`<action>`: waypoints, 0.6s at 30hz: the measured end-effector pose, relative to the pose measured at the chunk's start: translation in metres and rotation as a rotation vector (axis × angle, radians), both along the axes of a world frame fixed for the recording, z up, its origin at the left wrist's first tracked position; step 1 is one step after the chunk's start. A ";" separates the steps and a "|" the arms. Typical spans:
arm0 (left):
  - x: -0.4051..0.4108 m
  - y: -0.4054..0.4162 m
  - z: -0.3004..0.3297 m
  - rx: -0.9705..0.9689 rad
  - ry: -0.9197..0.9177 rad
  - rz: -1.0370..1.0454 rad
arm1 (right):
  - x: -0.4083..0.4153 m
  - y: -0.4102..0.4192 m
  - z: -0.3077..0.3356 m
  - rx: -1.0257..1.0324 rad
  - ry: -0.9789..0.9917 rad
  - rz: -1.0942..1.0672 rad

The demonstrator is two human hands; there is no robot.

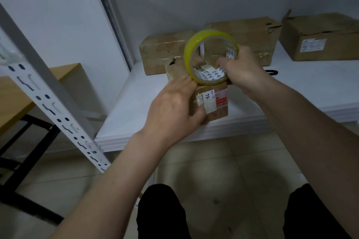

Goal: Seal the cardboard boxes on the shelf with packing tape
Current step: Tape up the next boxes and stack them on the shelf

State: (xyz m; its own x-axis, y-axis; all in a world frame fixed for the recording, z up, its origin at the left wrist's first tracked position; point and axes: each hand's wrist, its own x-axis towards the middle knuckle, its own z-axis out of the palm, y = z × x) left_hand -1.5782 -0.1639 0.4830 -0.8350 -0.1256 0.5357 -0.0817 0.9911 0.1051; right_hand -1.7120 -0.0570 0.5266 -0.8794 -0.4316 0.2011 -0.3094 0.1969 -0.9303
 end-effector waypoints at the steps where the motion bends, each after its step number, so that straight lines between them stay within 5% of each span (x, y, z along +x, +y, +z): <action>1: 0.003 -0.007 -0.002 -0.039 -0.003 0.015 | 0.000 0.000 0.000 0.002 -0.005 0.008; 13: -0.007 0.015 0.013 -0.201 -0.188 0.174 | -0.002 0.003 -0.004 -0.028 -0.038 -0.007; 18: -0.017 0.017 0.014 -0.049 -0.186 0.086 | 0.003 0.002 -0.015 -0.089 -0.117 -0.009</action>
State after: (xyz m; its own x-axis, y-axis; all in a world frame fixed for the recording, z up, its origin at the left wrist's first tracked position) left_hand -1.5953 -0.1469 0.4969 -0.9075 -0.1784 0.3802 -0.1799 0.9832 0.0317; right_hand -1.7090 -0.0551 0.5118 -0.9028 -0.4087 0.1339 -0.1960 0.1138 -0.9740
